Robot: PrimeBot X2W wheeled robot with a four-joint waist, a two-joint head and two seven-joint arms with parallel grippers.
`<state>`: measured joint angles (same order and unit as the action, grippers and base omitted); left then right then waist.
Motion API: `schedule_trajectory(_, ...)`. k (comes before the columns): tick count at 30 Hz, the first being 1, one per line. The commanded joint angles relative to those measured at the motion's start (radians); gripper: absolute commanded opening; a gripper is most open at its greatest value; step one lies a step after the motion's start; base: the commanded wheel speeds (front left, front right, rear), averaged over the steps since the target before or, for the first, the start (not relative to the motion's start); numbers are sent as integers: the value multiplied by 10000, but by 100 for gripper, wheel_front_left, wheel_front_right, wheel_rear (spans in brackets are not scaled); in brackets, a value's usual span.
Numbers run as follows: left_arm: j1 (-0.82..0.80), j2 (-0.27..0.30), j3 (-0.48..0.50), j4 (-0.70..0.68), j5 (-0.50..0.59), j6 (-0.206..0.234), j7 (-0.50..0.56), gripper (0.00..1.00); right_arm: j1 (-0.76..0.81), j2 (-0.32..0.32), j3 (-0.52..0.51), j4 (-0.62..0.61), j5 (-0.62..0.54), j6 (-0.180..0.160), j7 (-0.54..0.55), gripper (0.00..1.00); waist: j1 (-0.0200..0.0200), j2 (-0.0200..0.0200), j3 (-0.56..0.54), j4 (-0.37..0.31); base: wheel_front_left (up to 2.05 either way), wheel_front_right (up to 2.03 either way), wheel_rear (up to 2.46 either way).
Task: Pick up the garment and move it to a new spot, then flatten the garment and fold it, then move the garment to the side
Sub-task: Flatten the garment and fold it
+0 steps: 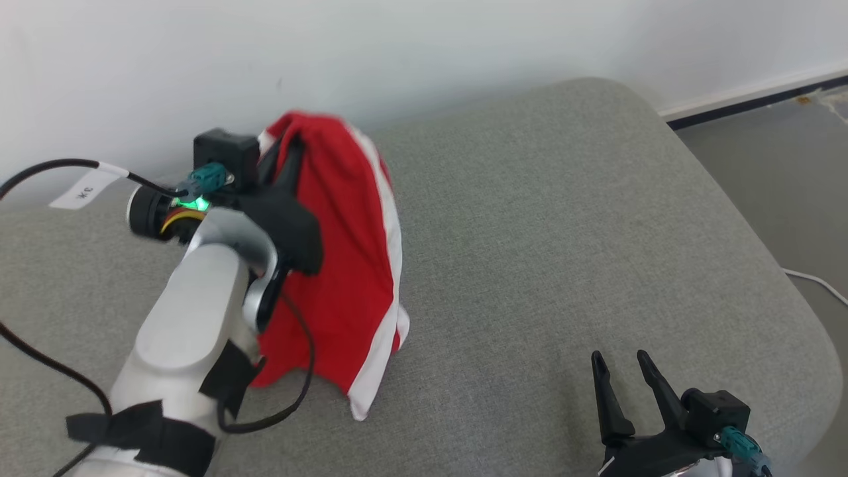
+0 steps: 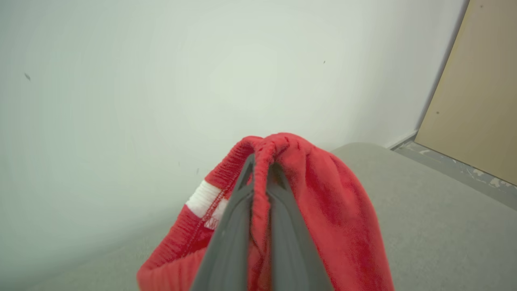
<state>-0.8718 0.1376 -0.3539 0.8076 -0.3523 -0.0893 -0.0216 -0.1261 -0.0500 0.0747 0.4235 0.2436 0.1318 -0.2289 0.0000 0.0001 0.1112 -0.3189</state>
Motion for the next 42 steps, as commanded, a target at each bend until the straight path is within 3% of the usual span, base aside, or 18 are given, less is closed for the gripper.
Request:
schedule_trajectory(1, -278, -172, -27, -217, -72, -76, -477, 0, 29, -7, -34, 19, 7, -21, 10, 100, 0, -1, -199, 175, 0, 0, 0)
schedule_trajectory(5, -891, -624, -111, -1198, -429, -232, -1854, 0, 177, -9, -130, 81, -9, -22, 5, 100, 0, -1, -447, 434, 0, 0, 0)
schedule_trajectory(11, -498, -856, -71, -2087, -1382, 178, -2025, 0, 286, -6, -390, 70, -61, -22, -63, 100, 0, -1, -612, 973, 0, 0, 0)
schedule_trajectory(17, 1778, -818, 50, -2323, -2079, 976, -1856, 0, 369, -9, -383, 80, 39, -22, -91, 100, 0, -1, -622, 1667, 0, 0, 0)
schedule_trajectory(23, 4574, -501, 114, -2073, -2398, 1143, -2024, 0, 355, -6, -466, 41, -69, -22, -44, 100, 0, -1, -545, 2348, 0, 0, 0)
schedule_trajectory(28, 5453, -492, 321, -1844, -2609, 1325, -2189, 0, 290, -7, -433, -26, -72, -22, -3, 100, 0, -1, -539, 2711, 0, 0, 0)
schedule_trajectory(29, 5567, -502, 414, -1821, -2673, 1367, -2233, 4, 281, -6, -401, -42, -50, -22, 21, 100, 0, -1, -546, 2766, 0, 0, 0)
schedule_trajectory(30, 5662, -522, 516, -1819, -2724, 1433, -2278, 43, 272, -7, -389, -54, -35, -22, 37, 100, 0, -1, -559, 2811, 0, 0, 0)
schedule_trajectory(31, 5741, -534, 624, -1847, -2789, 1510, -2315, 100, 266, -10, -376, -55, -32, -22, 55, 100, 0, -1, -575, 2839, 0, 0, 0)
schedule_trajectory(38, 6422, -592, 1068, -2097, -3080, 1495, -2415, 100, 267, -12, -421, -18, -47, -22, 48, 100, 0, -1, -727, 2806, 0, 0, 0)
schedule_trajectory(42, 6696, -263, 1280, -2494, -3214, 1511, -2380, 100, 346, -9, -528, -68, -114, -22, 42, 100, 0, -1, -775, 2718, 0, 0, 0)
